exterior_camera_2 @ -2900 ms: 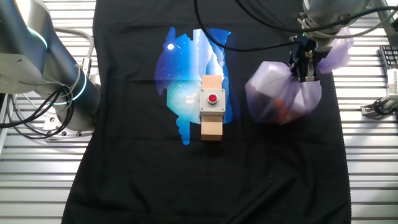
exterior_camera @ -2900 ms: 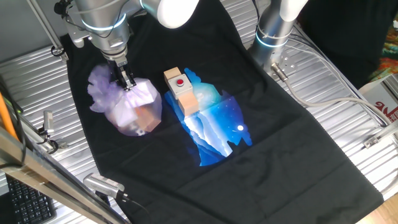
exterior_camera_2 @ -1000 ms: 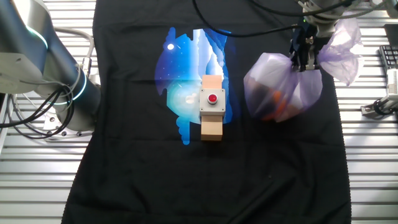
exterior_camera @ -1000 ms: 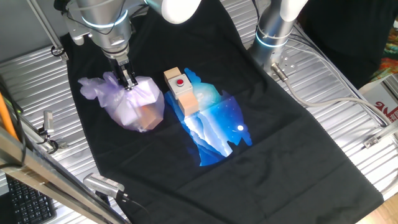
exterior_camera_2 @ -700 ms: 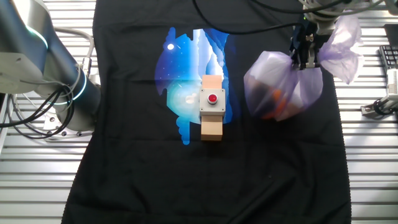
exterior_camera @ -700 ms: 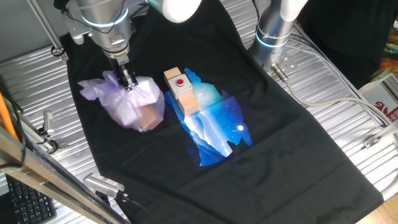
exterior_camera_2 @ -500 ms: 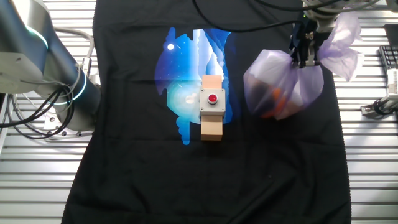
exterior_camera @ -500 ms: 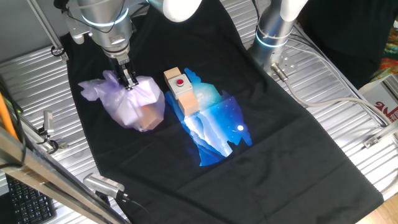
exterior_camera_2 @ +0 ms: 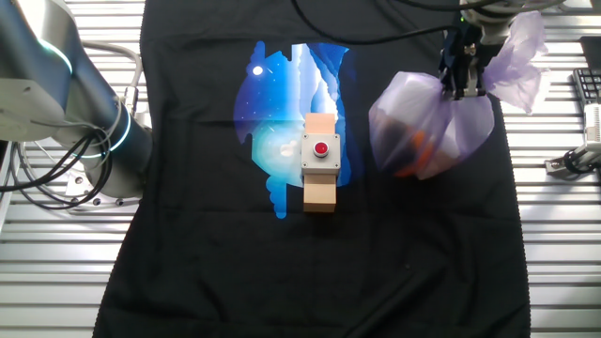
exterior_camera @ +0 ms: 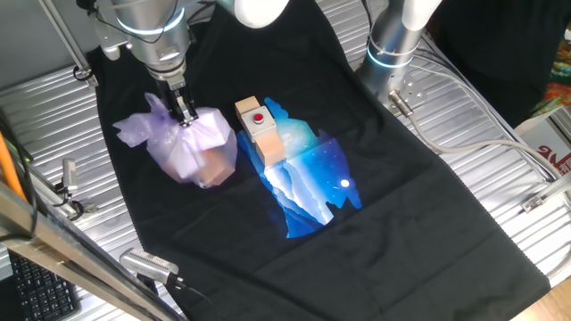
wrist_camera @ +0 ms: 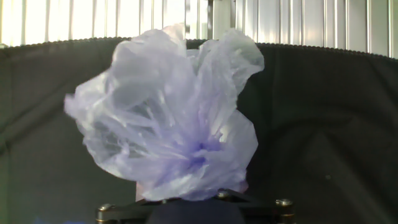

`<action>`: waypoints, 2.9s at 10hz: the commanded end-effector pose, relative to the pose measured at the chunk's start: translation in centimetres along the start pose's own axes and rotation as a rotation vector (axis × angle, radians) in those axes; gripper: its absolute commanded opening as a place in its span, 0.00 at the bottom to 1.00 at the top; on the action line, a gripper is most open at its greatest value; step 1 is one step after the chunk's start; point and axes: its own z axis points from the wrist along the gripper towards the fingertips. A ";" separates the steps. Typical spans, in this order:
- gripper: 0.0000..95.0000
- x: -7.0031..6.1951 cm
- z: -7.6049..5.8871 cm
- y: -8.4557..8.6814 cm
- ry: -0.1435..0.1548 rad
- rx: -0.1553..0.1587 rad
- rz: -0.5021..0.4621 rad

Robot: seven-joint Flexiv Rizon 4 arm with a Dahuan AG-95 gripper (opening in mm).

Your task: Pick up a bag of things

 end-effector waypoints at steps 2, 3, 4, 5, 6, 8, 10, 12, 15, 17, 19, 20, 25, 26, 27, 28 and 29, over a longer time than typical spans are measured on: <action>0.00 0.1 -0.7 -0.2 0.002 -0.001 -0.003; 0.00 0.1 -0.8 -0.2 0.003 -0.002 -0.004; 0.00 0.2 -1.1 -0.2 0.002 -0.003 -0.003; 0.00 0.2 -1.3 -0.2 0.002 -0.005 -0.001; 0.00 0.2 -1.5 -0.1 0.005 -0.004 0.000; 0.00 0.1 -2.0 0.0 0.007 -0.005 0.003; 0.00 0.3 -2.6 0.2 0.004 -0.002 0.006; 0.00 0.6 -3.1 0.3 0.001 0.002 0.009; 0.00 0.8 -3.8 0.3 0.000 0.008 0.011; 0.00 1.0 -4.0 0.5 -0.004 0.020 0.008; 0.00 1.1 -4.2 0.7 -0.004 0.024 0.010; 0.00 1.2 -4.4 0.8 -0.003 0.025 0.010; 0.00 1.3 -4.5 0.8 0.001 0.020 0.008; 0.00 1.3 -4.5 0.8 0.001 0.017 0.006; 0.00 1.3 -4.5 0.8 0.002 0.017 0.004; 0.00 1.3 -4.6 0.8 0.002 0.020 -0.004; 0.00 1.4 -4.6 0.8 0.001 0.019 -0.005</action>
